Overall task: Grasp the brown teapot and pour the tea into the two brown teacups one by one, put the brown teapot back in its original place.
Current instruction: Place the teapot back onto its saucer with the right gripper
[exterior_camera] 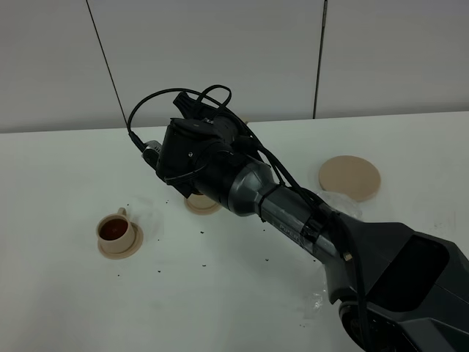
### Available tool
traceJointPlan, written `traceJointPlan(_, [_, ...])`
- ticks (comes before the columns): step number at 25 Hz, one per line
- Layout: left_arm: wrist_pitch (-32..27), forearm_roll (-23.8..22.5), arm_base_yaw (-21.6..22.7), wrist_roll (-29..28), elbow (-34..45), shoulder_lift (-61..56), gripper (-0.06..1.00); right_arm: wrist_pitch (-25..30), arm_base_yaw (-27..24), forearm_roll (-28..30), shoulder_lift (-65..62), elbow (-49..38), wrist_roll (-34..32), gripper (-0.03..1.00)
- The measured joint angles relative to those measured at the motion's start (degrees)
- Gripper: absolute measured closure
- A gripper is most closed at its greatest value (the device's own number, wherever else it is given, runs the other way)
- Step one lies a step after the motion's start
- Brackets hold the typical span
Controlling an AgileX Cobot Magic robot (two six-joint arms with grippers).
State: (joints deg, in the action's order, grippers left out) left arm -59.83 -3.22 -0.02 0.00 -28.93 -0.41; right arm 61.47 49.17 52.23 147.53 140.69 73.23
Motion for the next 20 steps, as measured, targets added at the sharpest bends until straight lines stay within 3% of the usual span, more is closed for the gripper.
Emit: traceJointPlan(20, [0.0, 0.0, 0.0, 0.0, 0.0, 0.0, 0.69, -1.3, 0.3, 0.3, 0.0, 0.0, 0.6, 0.87])
